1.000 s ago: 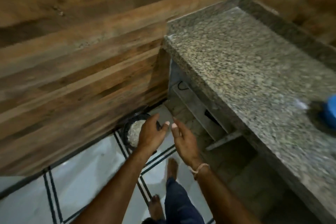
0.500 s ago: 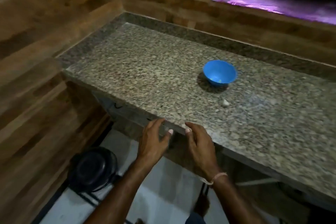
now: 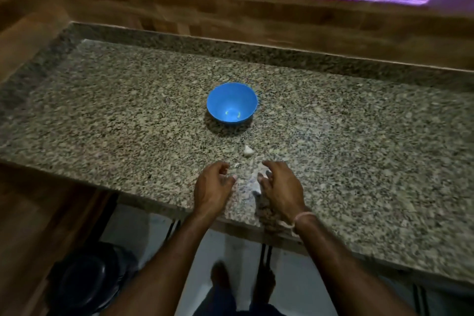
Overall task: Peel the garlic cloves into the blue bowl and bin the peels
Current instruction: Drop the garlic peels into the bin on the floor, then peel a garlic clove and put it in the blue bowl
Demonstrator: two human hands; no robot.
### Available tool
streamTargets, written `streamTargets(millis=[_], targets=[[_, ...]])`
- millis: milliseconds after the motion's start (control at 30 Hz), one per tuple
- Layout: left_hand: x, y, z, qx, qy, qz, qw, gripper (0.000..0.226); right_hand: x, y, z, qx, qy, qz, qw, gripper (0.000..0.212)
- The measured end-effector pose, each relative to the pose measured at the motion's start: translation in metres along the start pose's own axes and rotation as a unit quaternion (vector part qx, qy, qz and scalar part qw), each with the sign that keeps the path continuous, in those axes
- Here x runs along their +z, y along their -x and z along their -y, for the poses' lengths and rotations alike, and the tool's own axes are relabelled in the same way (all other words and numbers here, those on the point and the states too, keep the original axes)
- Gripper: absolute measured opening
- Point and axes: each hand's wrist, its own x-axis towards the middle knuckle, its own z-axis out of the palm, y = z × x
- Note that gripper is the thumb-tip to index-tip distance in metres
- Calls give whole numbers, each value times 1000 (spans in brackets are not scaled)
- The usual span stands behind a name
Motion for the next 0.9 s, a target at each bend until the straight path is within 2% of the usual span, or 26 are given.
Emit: streamTargets(millis=[133, 267, 433, 500, 633, 733, 900], targets=[[21, -37, 2, 15, -36, -9, 999, 32, -2, -43, -2, 18, 75, 16, 997, 48], [36, -61, 8, 37, -89, 3, 995, 14, 3, -72, -3, 28, 127, 45, 990, 58], [33, -71, 14, 100, -108, 18, 989, 17, 9, -85, 6, 56, 162, 26, 985, 59], [30, -71, 15, 109, -97, 18, 989, 17, 11, -88, 9, 66, 156, 13, 986, 59], [18, -75, 18, 90, 17, 20, 996, 21, 15, -95, 10, 84, 154, -1, 984, 63], [1, -93, 1, 111, 69, -22, 991, 15, 16, -94, 11, 89, 158, -2, 983, 63], [-14, -157, -38, 134, 27, -89, 987, 7, 14, -94, 15, 85, 159, -8, 984, 57]])
